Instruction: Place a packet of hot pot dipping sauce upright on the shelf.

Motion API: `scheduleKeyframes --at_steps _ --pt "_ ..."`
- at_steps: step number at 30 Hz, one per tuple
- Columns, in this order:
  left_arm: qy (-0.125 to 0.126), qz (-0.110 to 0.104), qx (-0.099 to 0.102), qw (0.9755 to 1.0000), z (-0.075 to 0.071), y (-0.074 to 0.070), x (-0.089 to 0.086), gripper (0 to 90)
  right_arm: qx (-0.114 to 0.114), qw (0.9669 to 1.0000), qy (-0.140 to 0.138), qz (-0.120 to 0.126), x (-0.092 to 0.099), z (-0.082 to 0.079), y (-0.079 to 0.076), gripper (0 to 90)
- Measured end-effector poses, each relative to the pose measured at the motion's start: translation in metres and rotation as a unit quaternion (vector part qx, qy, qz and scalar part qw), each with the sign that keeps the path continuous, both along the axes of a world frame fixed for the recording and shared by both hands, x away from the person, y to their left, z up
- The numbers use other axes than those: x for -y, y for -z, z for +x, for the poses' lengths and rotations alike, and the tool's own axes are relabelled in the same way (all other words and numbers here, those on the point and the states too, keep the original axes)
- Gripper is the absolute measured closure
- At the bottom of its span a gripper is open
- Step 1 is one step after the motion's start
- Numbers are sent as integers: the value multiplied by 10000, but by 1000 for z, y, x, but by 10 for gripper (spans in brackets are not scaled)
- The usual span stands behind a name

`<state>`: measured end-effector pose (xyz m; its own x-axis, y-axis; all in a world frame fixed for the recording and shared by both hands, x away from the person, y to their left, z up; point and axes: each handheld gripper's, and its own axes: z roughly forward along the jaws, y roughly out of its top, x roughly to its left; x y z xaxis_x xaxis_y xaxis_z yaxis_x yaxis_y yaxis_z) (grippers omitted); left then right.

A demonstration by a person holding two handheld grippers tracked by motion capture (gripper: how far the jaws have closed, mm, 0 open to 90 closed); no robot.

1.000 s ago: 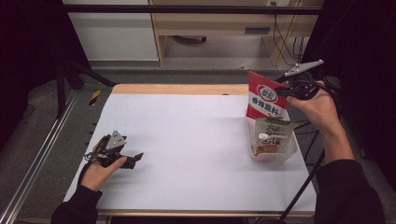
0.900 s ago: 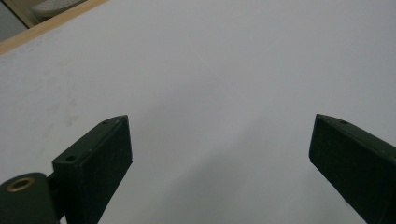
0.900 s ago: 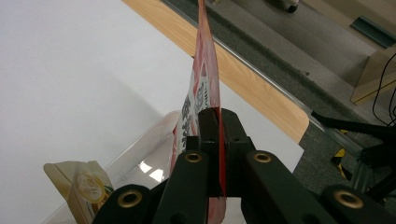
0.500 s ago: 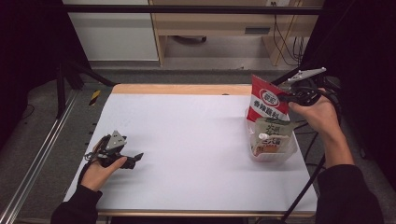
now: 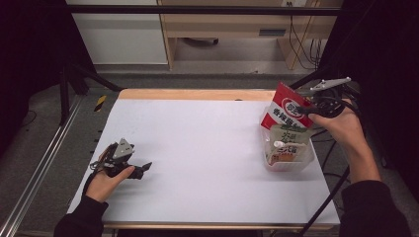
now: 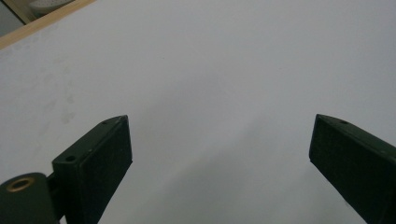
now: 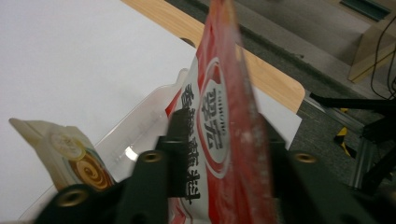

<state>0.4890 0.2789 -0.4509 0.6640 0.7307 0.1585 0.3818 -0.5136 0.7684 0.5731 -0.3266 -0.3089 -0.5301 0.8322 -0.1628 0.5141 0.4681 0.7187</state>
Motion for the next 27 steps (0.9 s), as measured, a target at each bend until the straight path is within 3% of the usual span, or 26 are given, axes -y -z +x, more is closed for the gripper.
scheduleKeyframes --at_steps 3,8,12,27 --pt "7 10 -6 10000 0 0 -1 56 93 9999 88 -4 -3 0 -2 464" --pt "9 -7 -2 10000 0 0 -1 56 553 9979 346 0 -9 -3 -9 237" --pt "11 10 -5 10000 0 0 0 56 812 9958 410 60 -13 -7 -17 175" --pt "4 -1 14 10000 0 -1 -1 56 1109 9937 167 66 -40 -23 -34 142"
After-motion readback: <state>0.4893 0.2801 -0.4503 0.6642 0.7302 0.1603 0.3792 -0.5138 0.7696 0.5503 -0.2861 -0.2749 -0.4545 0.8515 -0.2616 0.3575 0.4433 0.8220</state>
